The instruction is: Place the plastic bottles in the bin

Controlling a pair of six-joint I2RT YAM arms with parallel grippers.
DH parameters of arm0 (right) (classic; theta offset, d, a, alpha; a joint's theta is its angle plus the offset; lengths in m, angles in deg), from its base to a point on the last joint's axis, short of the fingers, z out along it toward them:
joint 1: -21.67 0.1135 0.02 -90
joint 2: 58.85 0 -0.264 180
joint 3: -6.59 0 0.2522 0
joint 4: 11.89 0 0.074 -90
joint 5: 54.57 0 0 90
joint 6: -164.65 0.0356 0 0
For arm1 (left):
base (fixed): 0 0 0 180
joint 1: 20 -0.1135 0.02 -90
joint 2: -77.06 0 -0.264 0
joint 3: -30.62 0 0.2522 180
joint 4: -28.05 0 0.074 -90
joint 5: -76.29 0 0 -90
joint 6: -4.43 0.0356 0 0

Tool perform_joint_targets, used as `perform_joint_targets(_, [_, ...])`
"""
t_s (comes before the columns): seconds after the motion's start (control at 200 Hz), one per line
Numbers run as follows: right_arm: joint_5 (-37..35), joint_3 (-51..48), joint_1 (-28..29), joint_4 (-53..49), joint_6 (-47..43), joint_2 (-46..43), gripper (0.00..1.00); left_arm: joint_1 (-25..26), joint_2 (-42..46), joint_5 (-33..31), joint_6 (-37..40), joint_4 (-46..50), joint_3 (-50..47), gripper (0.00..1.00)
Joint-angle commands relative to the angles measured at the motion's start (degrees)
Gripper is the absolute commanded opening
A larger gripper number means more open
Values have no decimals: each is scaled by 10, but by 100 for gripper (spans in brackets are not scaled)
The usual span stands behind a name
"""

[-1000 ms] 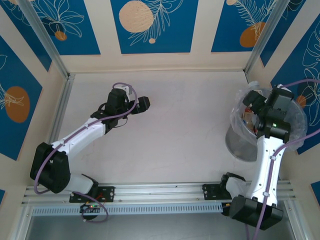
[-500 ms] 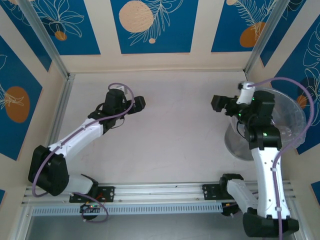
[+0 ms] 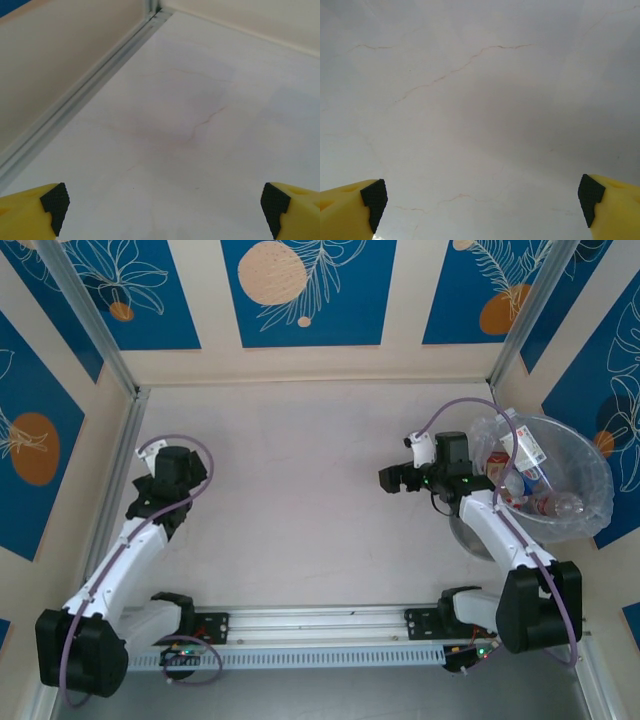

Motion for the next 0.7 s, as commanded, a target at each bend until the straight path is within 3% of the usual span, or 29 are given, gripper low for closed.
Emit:
perform_joint_targets(0.0, [-28, -19, 2, 77, -42, 19, 100, -29, -9, -4, 60, -69, -43, 100])
perform_joint_targets(0.205, [-30, -69, -10, 183, -41, 48, 100, -68, -71, 76, 147, -357, -167, 100])
perform_joint_targets(0.39, [0, -113, -44, 301, -9, 77, 100, -79, -182, 170, 170, -444, -160, 100])
perform_joint_targets(0.545, [30, -144, -63, 396, 12, 105, 100, -79, -212, 189, 201, -531, -174, 100])
perform_joint_targets(0.695, [42, -161, -67, 467, 29, 125, 99, -78, -229, 247, 229, -632, -214, 100])
